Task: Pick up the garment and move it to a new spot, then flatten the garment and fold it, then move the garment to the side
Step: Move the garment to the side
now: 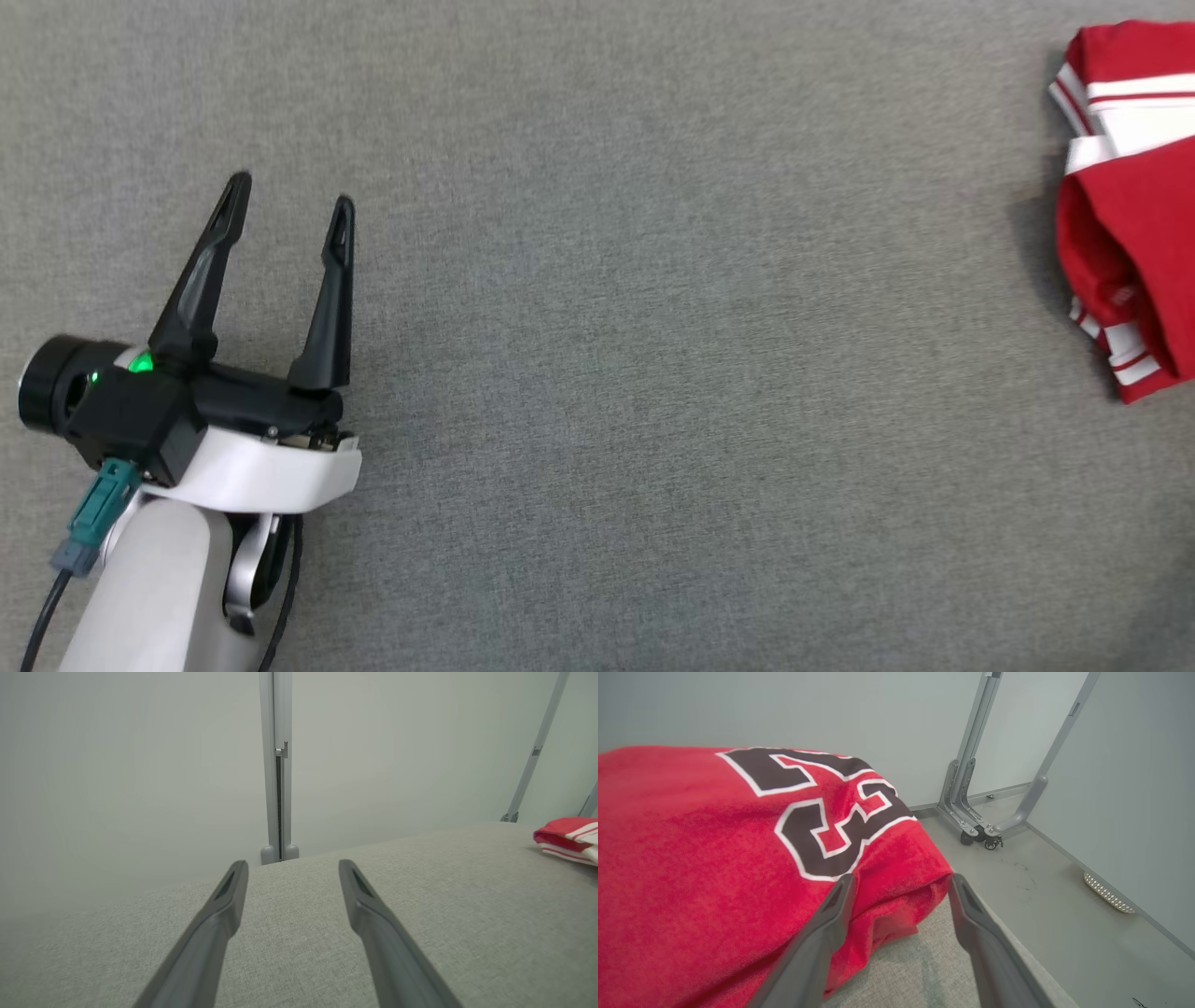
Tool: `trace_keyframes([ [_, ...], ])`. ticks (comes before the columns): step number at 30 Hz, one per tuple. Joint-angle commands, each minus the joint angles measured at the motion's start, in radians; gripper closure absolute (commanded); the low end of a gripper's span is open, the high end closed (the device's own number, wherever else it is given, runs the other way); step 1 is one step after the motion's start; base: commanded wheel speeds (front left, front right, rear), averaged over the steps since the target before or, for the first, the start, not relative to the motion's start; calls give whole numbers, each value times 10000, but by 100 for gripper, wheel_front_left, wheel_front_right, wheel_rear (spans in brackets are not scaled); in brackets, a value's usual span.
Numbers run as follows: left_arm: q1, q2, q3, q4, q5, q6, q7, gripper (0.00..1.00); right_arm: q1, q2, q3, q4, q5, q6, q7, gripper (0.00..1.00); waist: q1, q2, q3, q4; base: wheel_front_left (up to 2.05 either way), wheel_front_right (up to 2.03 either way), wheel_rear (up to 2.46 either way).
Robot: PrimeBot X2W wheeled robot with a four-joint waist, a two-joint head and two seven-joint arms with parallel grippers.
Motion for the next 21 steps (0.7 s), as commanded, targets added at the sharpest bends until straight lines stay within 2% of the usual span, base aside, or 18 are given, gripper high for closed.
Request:
trace_keyframes([
  [1,276,47,128,101,-113,112,-26,0,368,169,33,-176,-61,-22,-284,0,0,0,-574,-226,0,0,0],
  [7,1317,-107,534,333,-484,474,-62,0,1881,1287,1026,-1890,-170,-22,-631,0,0,0,-1780,-411,0,0,0],
  [12,2164,-289,693,315,-621,791,-71,0,3039,2129,1949,-3556,-373,-22,-536,0,0,0,-2609,-279,0,0,0],
  [15,2555,-357,783,387,-703,969,-33,0,3603,2504,2471,-4483,-588,-22,-274,0,0,0,-3029,-91,0,0,0],
  [21,3168,-488,785,560,-831,1155,110,0,4468,2856,3277,-5702,-757,-20,237,0,0,0,-3767,394,0,0,0],
])
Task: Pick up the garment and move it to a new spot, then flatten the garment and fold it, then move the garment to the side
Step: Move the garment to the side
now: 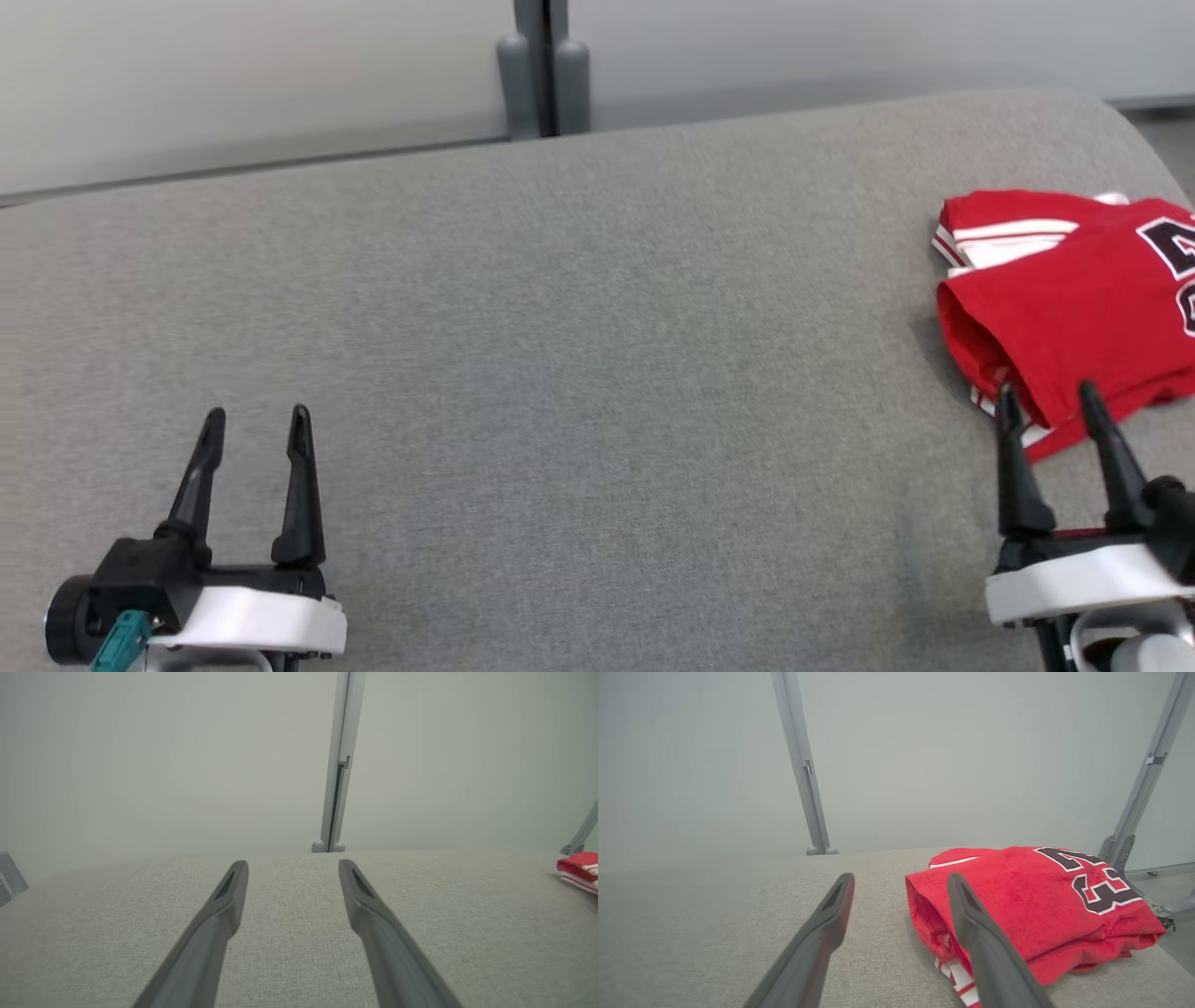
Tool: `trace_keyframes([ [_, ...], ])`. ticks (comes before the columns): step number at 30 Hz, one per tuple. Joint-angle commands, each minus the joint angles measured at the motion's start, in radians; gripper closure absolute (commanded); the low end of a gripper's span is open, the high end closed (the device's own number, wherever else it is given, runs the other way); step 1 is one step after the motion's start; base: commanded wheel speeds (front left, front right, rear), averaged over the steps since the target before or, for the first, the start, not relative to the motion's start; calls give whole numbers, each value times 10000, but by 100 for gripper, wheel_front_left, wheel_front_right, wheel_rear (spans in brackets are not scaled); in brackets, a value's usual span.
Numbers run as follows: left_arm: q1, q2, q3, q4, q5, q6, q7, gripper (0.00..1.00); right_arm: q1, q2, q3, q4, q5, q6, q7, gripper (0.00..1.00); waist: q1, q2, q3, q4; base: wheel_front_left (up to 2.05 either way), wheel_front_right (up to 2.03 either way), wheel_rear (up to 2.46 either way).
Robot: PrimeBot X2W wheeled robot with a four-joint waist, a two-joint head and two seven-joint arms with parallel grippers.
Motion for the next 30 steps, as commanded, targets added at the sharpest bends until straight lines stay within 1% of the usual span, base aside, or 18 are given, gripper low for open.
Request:
trace_keyframes([
  [1,110,-11,6,25,-55,61,37,0,151,33,32,-141,-31,-18,66,0,0,-1,-447,394,0,0,0],
  [8,569,-2,-30,132,-105,223,227,0,916,135,539,-994,44,-18,711,0,0,-1,-1111,972,0,0,0],
  [12,965,53,-108,245,-52,271,367,0,1426,152,784,-1258,83,-18,999,0,0,-1,-1763,1291,0,0,0],
  [17,1430,204,-180,188,-9,296,498,0,2024,206,800,-1630,54,-18,1223,0,0,-1,-2237,1504,0,0,0],
  [21,1674,297,-298,243,13,204,584,0,2459,236,676,-1885,-9,-18,1409,0,0,-1,-2550,1535,0,0,0],
  [30,1931,429,-423,492,20,203,713,0,3193,274,436,-2286,0,-18,1664,0,0,-1,-2965,1385,0,0,0],
])
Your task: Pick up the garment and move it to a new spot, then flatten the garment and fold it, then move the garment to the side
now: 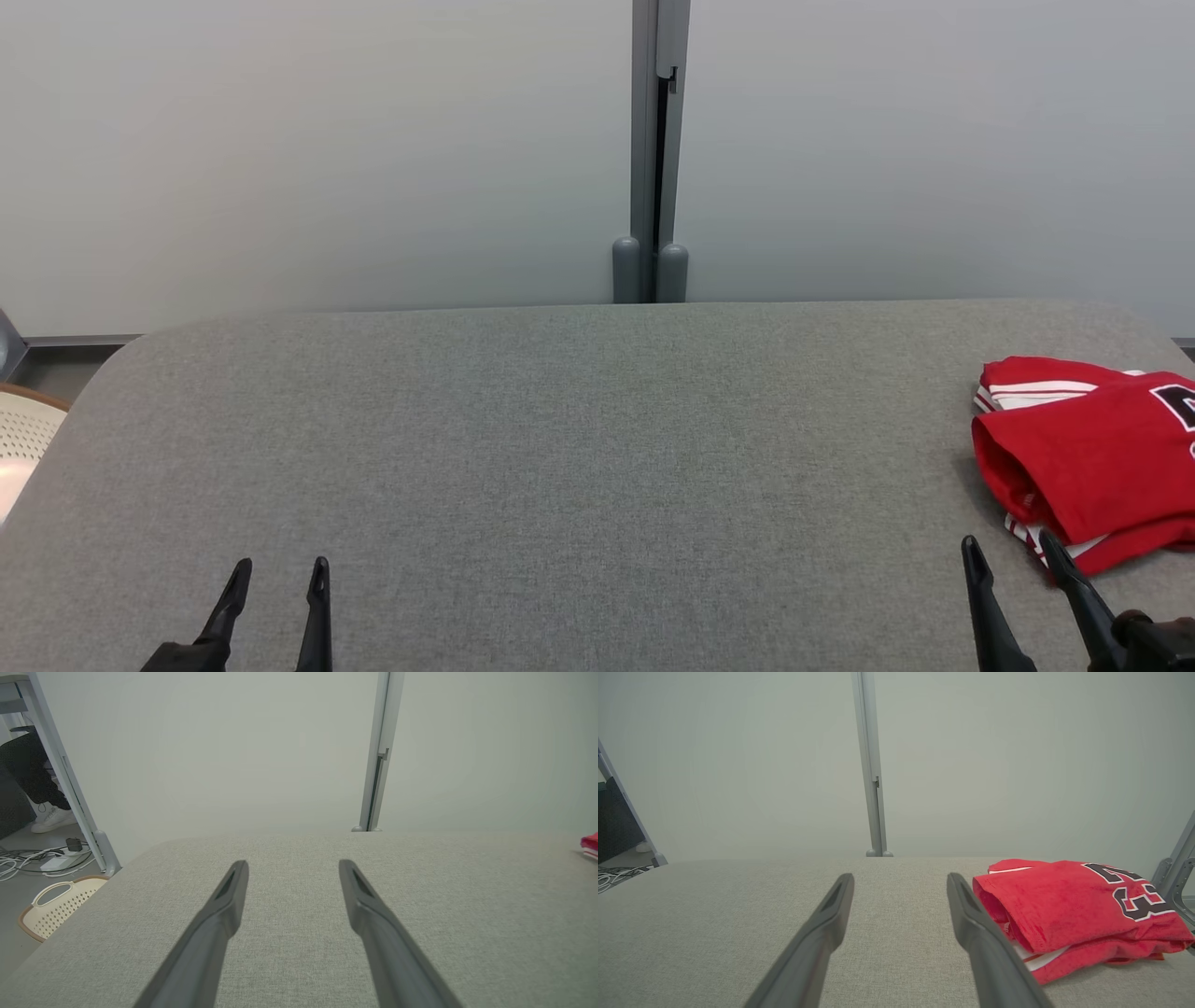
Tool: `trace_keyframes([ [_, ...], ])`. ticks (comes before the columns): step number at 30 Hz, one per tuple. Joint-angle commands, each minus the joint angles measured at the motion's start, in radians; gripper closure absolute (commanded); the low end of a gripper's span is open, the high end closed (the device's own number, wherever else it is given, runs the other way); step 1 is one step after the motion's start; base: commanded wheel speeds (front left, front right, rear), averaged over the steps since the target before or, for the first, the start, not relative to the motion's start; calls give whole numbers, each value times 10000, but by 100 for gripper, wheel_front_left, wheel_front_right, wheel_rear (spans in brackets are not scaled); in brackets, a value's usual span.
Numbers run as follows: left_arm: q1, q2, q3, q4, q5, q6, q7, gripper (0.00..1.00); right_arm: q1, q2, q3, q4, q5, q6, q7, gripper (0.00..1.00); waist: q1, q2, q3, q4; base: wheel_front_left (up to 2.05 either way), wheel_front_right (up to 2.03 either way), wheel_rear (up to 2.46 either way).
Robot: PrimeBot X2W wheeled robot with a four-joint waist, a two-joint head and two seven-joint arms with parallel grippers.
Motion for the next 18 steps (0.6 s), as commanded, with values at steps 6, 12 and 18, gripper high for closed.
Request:
trace_keyframes([
  [6,33,104,-7,84,28,61,40,0,172,18,-52,-116,8,-18,70,0,0,-1,-47,-72,0,0,0],
  [12,7,128,-22,82,-12,96,31,0,101,14,-81,-76,35,-18,25,0,0,-1,-42,-86,0,0,0],
  [18,-50,146,-61,88,-108,97,85,0,48,-11,-117,-46,61,-18,-34,0,0,-1,6,-39,0,0,0],
])
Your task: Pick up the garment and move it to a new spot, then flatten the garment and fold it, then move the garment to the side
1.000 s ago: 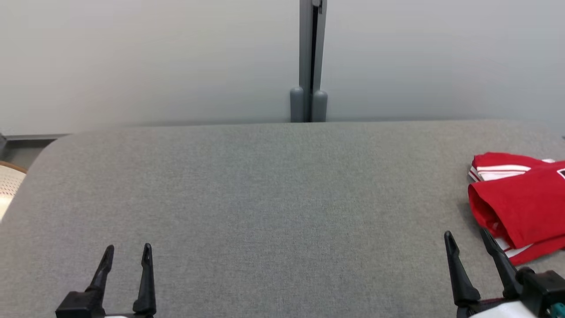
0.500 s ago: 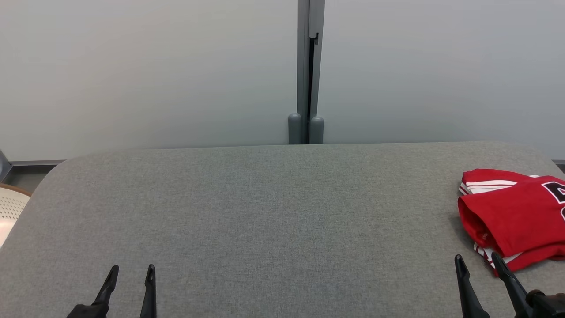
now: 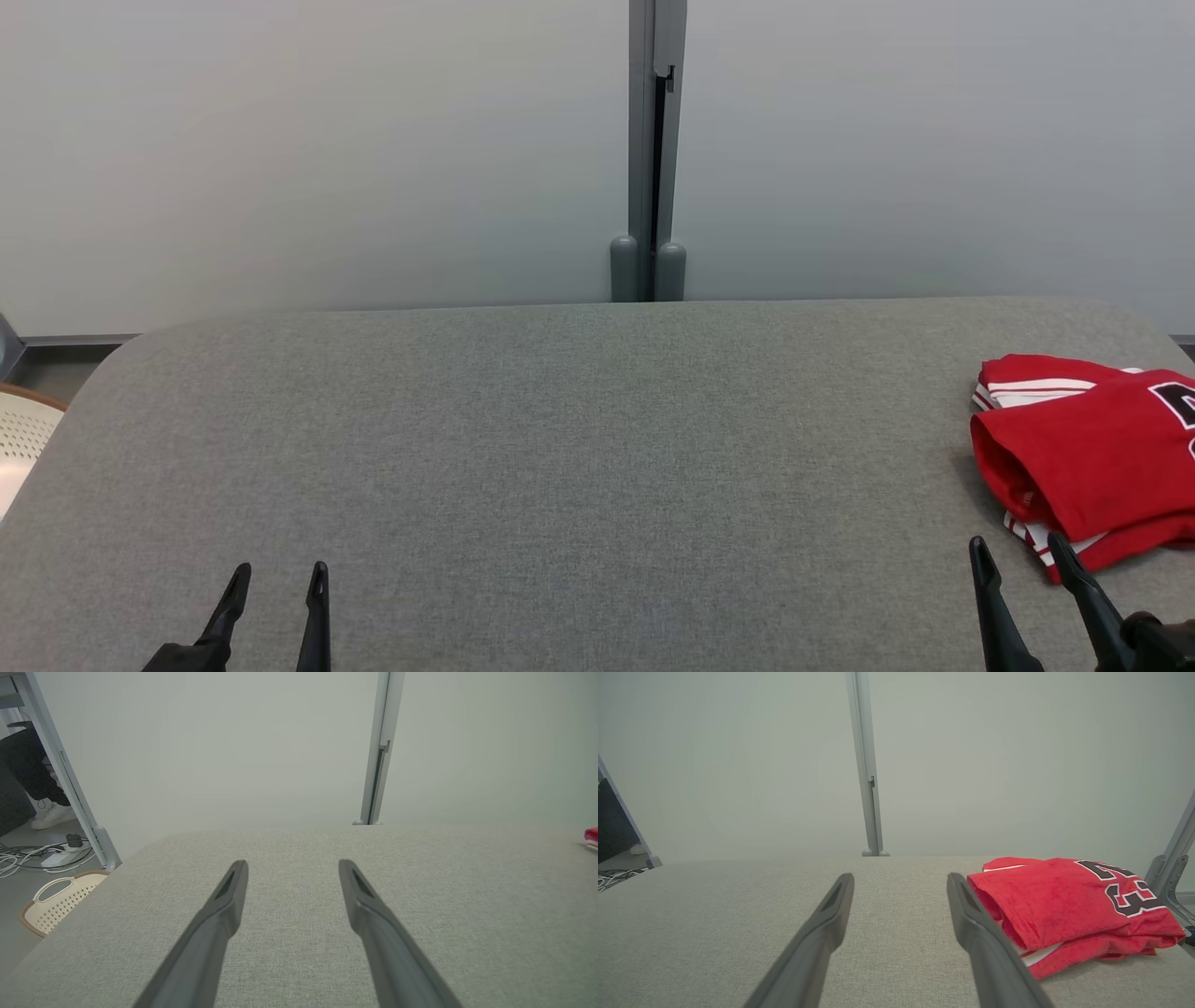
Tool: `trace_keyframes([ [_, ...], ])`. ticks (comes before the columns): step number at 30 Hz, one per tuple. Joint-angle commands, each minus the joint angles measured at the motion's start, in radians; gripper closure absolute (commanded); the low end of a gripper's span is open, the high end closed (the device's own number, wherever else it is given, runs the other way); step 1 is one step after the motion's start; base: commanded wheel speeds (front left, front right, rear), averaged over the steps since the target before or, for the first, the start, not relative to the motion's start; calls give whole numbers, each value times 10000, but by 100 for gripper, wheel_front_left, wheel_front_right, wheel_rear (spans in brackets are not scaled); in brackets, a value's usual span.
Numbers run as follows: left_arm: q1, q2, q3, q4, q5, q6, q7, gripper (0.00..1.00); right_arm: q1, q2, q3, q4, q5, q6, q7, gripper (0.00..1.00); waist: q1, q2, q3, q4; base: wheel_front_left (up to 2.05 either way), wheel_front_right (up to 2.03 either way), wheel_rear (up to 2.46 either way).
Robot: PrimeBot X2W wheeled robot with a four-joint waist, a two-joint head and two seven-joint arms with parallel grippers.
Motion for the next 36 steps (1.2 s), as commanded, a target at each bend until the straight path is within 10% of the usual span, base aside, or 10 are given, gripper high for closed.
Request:
trace_keyframes([
  [1,-61,62,-8,-16,-64,41,7,0,-38,-34,-3,28,56,-18,-27,0,0,-1,16,19,0,0,0],
  [10,-169,123,-44,-62,-91,58,-83,0,-101,-68,-121,-11,85,-18,-42,0,0,-1,112,29,0,0,0],
  [11,-6,37,-64,-10,-46,8,-41,100,-10,-21,-97,30,79,0,-3,100,0,-1,114,28,0,0,0],
  [36,-733,-633,620,741,-3592,-672,763,100,-984,9,-202,1293,4133,-2,212,100,0,-1,310,-67,0,0,0],
])
